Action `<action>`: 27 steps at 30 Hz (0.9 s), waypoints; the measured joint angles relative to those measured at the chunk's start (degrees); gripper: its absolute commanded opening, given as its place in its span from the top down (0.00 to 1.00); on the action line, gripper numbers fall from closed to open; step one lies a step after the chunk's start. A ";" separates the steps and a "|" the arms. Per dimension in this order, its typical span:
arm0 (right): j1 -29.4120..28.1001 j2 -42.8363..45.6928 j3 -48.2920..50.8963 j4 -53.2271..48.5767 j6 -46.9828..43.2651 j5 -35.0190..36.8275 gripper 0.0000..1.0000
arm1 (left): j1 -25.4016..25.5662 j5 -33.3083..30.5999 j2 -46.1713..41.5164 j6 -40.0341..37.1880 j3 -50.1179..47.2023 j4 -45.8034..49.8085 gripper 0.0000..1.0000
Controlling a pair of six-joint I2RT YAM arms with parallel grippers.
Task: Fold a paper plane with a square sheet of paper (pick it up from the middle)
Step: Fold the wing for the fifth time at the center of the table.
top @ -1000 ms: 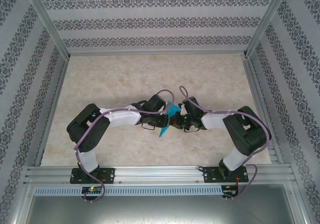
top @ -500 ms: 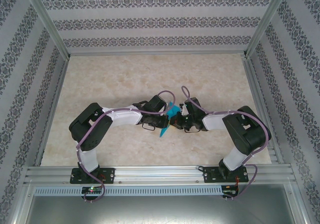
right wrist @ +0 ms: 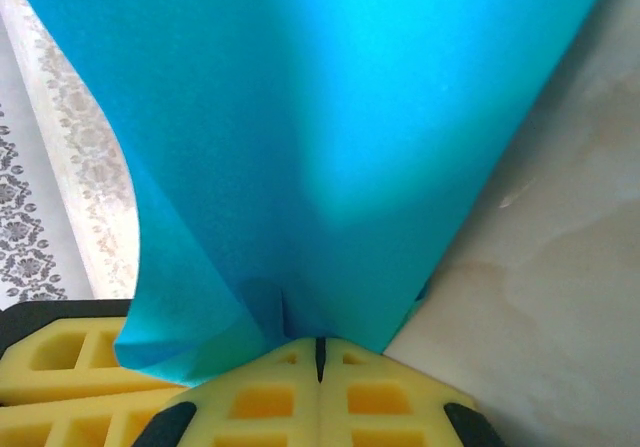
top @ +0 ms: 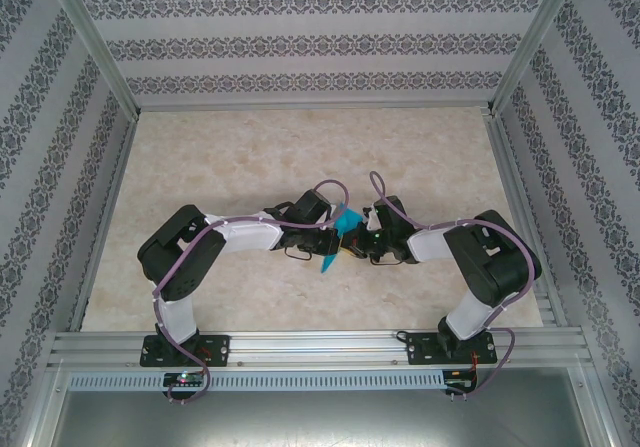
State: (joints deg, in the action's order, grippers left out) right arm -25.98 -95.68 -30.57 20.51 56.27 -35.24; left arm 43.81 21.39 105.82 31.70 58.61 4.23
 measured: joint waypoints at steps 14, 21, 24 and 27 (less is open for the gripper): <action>0.37 0.00 0.44 1.03 1.46 -0.35 1.00 | -0.07 -0.39 0.37 -1.99 0.02 -0.02 0.85; 2.29 3.21 0.90 -1.53 2.08 -0.20 1.00 | -0.09 0.33 1.86 -3.23 0.48 -0.26 0.85; 3.41 4.72 0.90 -2.91 1.95 -0.20 1.00 | -0.07 0.72 2.14 -3.61 0.72 -0.26 0.84; 4.20 5.73 0.90 -4.37 1.64 -0.20 1.00 | -0.07 0.98 2.25 -4.11 0.90 -0.24 0.81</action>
State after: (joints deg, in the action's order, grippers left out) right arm -21.78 -89.95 -29.67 16.14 57.91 -35.44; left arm 43.75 22.37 108.07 27.59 59.51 3.99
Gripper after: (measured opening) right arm 0.048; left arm 0.177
